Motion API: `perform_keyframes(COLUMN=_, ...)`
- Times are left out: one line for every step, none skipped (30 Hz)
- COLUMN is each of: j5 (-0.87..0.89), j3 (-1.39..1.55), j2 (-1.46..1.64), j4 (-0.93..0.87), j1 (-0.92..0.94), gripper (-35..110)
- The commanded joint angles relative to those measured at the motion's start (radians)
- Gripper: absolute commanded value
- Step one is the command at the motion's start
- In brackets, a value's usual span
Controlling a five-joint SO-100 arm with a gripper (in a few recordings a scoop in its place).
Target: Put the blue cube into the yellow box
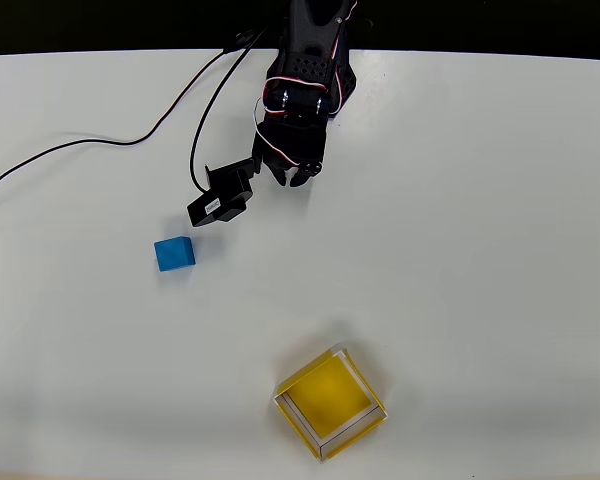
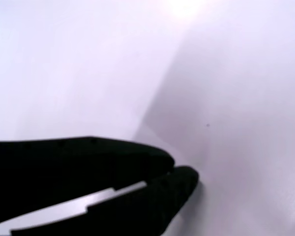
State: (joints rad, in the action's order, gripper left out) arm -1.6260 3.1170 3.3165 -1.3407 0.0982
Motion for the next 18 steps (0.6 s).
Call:
perform_keyframes(j5=0.003, j3=0.028, j2=0.028, j4=-0.018, j1=0.020, gripper=0)
perform_keyframes(j5=0.003, j3=0.028, j2=0.028, j4=-0.018, j1=0.020, gripper=0)
perform_keyframes(j5=0.005, j3=0.028, j2=0.028, j4=-0.018, j1=0.020, gripper=0)
perform_keyframes(j5=0.009, j3=0.028, j2=0.028, j4=-0.018, j1=0.023, gripper=0)
perform_keyframes(j5=0.020, j3=0.028, j2=0.028, j4=-0.018, j1=0.023, gripper=0)
perform_keyframes(j5=0.023, j3=0.028, j2=0.028, j4=-0.017, j1=0.023, gripper=0)
perform_keyframes(j5=0.023, j3=0.028, j2=0.028, j4=-0.017, j1=0.023, gripper=0)
perform_keyframes(j5=0.023, j3=0.028, j2=0.028, j4=-0.017, j1=0.023, gripper=0)
perform_keyframes(j5=0.023, j3=0.028, j2=0.028, j4=-0.017, j1=0.023, gripper=0)
perform_keyframes(j5=0.026, j3=0.028, j2=0.028, j4=-0.017, j1=0.023, gripper=0)
perform_keyframes(j5=0.029, j3=0.028, j2=0.028, j4=-0.017, j1=0.023, gripper=0)
perform_keyframes(j5=0.040, j3=0.028, j2=0.028, j4=-0.015, j1=0.023, gripper=0)
perform_keyframes(j5=0.054, j3=0.028, j2=0.028, j4=-0.014, j1=0.026, gripper=0)
perform_keyframes(j5=0.048, j3=0.028, j2=0.028, j4=-0.014, j1=0.026, gripper=0)
perform_keyframes(j5=0.048, j3=0.028, j2=0.028, j4=-0.014, j1=0.025, gripper=0)
perform_keyframes(j5=0.046, j3=0.028, j2=0.028, j4=-0.008, j1=0.023, gripper=0)
perform_keyframes(j5=0.041, j3=0.028, j2=0.025, j4=0.006, j1=0.021, gripper=0)
perform_keyframes(j5=0.044, j3=0.023, j2=0.020, j4=0.034, j1=0.021, gripper=0)
